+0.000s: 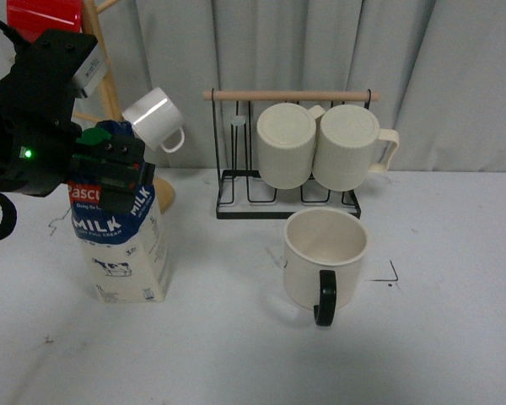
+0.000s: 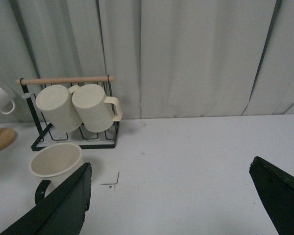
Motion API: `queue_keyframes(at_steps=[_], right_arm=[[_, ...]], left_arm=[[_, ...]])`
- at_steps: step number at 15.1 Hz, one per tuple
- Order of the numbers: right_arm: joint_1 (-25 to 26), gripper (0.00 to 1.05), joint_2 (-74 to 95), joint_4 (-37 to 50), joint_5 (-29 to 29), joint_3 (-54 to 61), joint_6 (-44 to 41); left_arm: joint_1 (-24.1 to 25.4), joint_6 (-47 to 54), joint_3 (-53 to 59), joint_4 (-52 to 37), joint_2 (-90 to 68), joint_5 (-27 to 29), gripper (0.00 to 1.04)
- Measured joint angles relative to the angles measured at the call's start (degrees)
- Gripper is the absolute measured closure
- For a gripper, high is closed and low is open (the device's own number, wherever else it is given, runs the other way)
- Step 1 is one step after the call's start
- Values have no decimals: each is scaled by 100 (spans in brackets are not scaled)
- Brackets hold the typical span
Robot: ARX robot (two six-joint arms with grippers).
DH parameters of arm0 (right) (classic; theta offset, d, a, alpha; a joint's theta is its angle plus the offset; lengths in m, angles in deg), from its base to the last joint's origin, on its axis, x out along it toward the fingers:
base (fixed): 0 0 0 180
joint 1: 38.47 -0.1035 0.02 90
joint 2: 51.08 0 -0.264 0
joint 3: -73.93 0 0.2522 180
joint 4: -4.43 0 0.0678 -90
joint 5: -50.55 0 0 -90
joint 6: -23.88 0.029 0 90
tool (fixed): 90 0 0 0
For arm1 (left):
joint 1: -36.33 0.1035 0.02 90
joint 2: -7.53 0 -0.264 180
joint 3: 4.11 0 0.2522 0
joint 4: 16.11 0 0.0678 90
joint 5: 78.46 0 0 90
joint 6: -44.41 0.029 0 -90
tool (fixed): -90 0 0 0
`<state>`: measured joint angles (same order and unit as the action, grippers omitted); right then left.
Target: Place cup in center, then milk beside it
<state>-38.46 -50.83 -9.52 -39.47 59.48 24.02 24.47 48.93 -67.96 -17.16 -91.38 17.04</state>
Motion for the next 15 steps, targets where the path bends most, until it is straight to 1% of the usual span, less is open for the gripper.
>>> queue_keyframes(at_steps=[4, 5, 7, 9, 15], right_arm=[[0, 6, 0, 0, 0, 0, 0], [0, 6, 0, 0, 2, 0, 0], [0, 6, 0, 0, 0, 0, 0], [0, 6, 0, 0, 0, 0, 0], [0, 6, 0, -2, 0, 0, 0]], left_arm=[[-96, -76, -138, 118, -26, 24, 76], [-116, -162, -173, 181, -37, 13, 82], [-173, -310, -254, 293, -44, 24, 82], [-337, -372, -297, 367, -42, 170, 83], [-1351, -529, -586, 396, 17, 363, 83]])
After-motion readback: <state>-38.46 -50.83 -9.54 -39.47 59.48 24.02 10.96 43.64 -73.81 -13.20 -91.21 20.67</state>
